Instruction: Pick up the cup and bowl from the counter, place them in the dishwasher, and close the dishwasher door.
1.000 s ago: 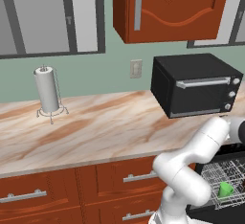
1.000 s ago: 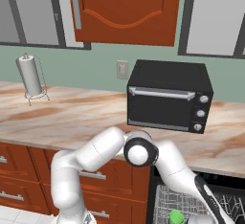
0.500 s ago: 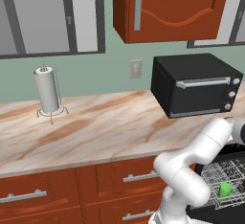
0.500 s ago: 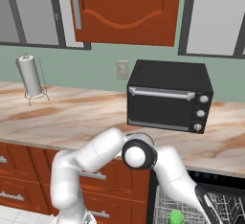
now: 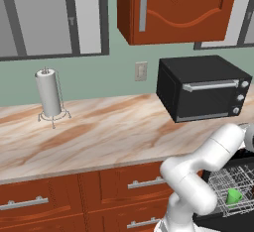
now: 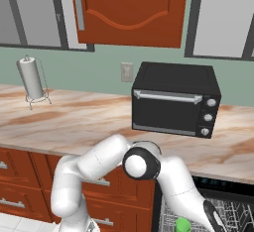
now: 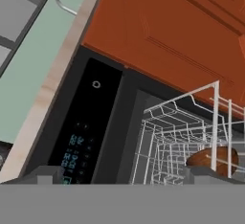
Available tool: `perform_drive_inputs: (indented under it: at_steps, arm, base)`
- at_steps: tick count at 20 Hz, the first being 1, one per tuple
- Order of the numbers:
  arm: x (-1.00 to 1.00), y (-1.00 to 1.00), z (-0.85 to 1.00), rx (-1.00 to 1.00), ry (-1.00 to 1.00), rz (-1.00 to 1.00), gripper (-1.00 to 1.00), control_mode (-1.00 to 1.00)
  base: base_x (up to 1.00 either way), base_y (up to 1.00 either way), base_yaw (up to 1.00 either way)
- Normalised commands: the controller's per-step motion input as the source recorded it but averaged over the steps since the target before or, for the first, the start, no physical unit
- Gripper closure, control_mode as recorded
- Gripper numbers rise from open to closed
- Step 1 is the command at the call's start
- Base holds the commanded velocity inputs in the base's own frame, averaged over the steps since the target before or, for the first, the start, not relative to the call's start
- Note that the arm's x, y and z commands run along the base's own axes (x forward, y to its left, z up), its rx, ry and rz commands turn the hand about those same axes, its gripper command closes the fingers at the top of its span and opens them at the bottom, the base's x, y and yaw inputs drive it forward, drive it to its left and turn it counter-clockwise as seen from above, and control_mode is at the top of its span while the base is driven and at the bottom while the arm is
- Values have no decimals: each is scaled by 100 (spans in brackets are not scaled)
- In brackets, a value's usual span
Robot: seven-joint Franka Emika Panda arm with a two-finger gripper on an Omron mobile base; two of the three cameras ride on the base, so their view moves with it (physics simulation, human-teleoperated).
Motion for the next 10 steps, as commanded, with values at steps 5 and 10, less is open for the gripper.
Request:
perform_drive_inputs:
  at_steps: [5,10]
  arm:
    - [-53,2,0,0,-5,8,-100,-100]
    - [-66,1,0,0,-7,10,-100,-100]
  base:
    - [0,0,0]
    - [0,0,0]
